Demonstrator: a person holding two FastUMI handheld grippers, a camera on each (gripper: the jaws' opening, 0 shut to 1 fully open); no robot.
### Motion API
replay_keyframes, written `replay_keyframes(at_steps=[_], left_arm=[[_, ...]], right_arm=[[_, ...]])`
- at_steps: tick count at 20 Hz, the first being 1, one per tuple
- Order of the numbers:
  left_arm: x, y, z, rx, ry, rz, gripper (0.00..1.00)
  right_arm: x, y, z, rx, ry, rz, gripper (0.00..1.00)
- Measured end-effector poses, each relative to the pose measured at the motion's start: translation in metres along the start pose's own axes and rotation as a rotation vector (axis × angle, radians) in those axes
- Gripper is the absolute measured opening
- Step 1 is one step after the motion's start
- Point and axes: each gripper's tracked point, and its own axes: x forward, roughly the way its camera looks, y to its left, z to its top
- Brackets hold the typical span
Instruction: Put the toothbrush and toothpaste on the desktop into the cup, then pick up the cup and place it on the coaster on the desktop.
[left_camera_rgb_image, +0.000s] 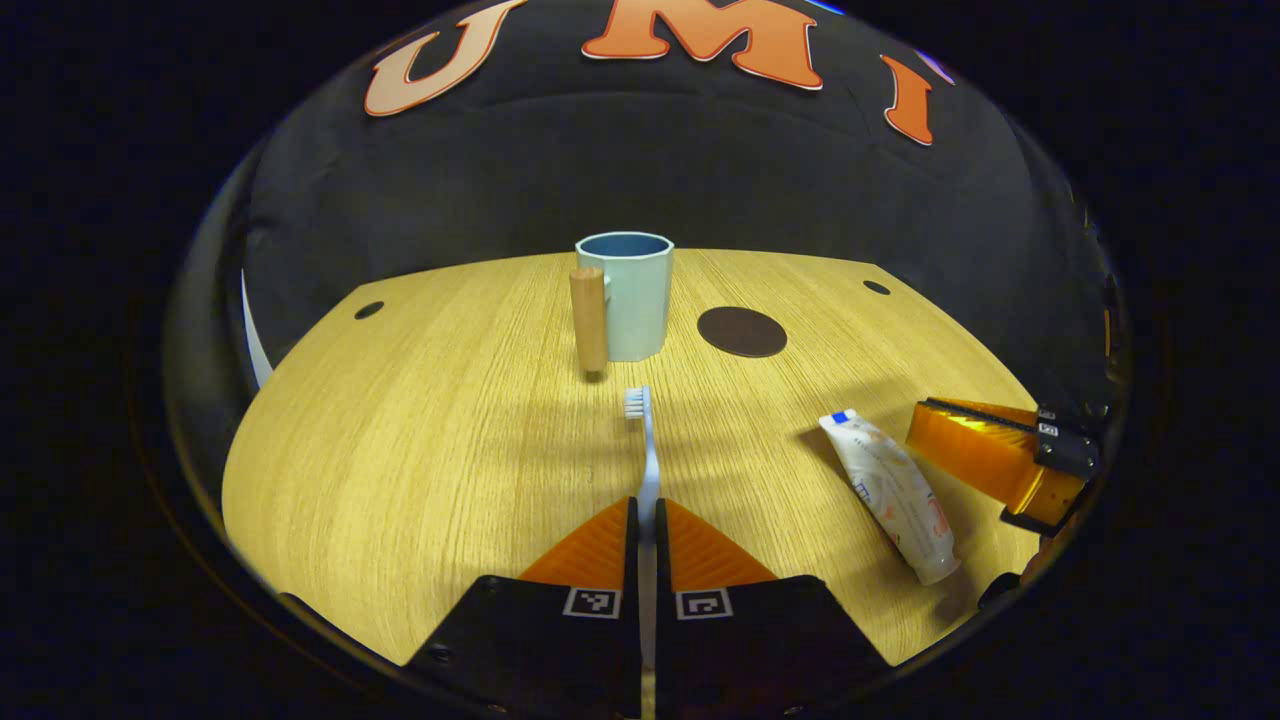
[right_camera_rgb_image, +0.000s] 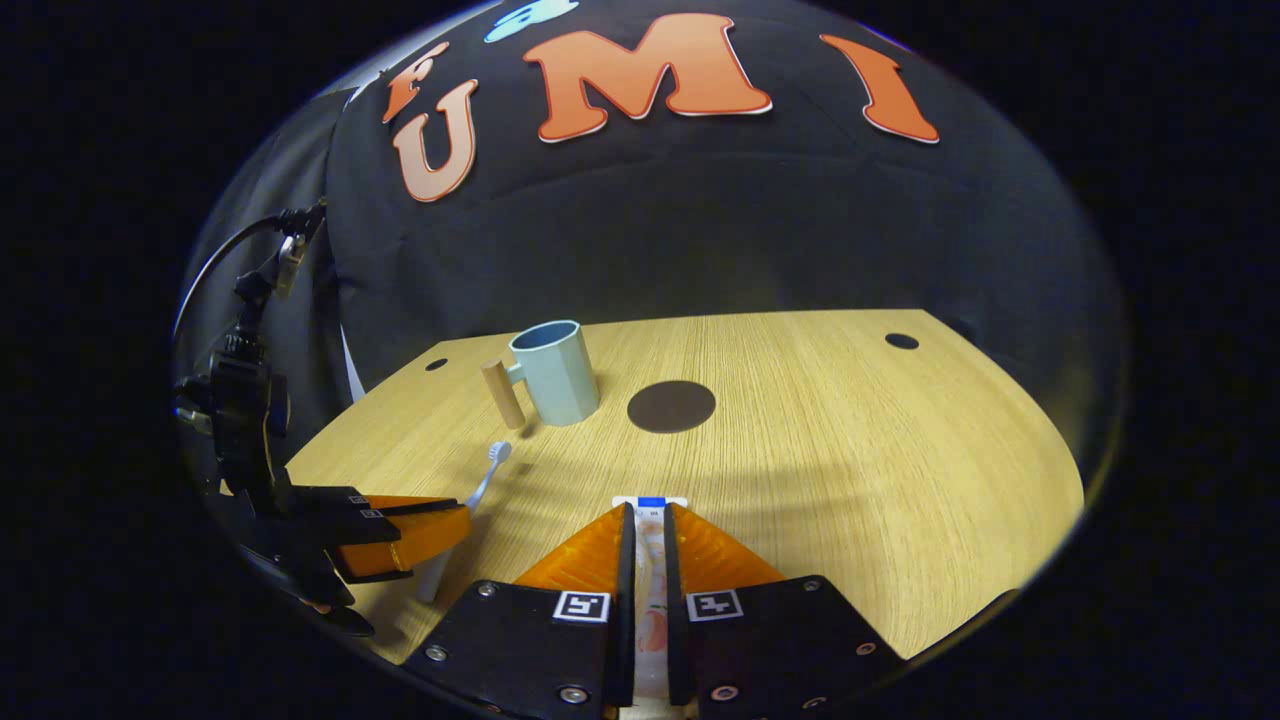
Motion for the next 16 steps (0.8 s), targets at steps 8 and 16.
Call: replay_keyframes(at_steps=[8,16], left_arm=[[0.0,-0.001,0.003,-0.012,-0.016,-0.021,0.06],[0.003,0.0,-0.002,-0.01,-0.016,-0.026,0.06]], right_arm=[[0.008,-0.001,-0.032,-0.042,0.118,-0.036,0.22],[0.008,-0.02,-0.033,-0.054,0.12,-0.103,0.61]])
